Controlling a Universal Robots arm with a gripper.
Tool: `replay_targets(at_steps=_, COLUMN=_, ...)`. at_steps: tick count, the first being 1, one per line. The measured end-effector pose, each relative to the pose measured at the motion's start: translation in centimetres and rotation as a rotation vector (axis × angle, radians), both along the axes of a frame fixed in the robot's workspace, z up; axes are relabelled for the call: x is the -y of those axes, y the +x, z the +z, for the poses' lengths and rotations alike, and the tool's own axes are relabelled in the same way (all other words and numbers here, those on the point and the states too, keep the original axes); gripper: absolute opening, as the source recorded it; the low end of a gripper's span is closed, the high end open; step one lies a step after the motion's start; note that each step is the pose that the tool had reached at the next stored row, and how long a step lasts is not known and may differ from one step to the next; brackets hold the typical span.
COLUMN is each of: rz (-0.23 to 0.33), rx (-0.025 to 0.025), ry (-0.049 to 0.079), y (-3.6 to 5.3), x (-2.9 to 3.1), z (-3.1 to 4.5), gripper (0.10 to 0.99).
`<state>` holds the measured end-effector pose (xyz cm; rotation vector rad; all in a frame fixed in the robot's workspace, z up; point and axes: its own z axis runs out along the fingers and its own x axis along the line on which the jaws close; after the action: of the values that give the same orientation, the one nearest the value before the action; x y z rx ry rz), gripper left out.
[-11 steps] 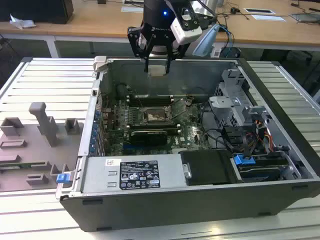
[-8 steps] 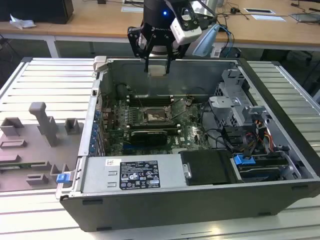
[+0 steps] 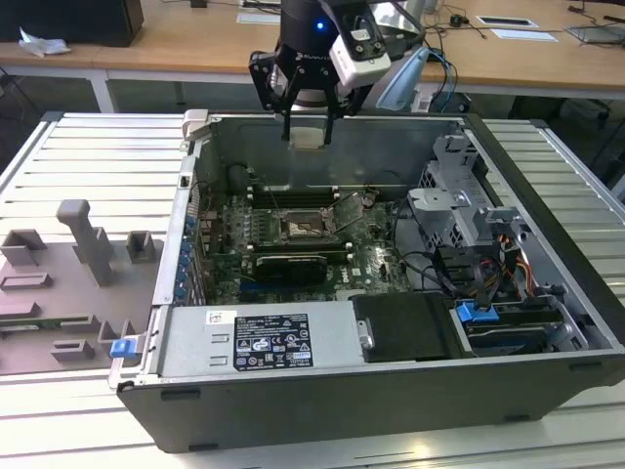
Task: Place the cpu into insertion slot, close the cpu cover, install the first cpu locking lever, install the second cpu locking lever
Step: 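Place the cpu into insertion slot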
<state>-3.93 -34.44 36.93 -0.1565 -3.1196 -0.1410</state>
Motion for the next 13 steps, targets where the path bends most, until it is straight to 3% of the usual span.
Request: replay_targets(at_steps=13, rz=-0.116, rx=0.0001, ry=-0.001, y=0.00, x=0.00, z=-0.01, gripper=0.537)
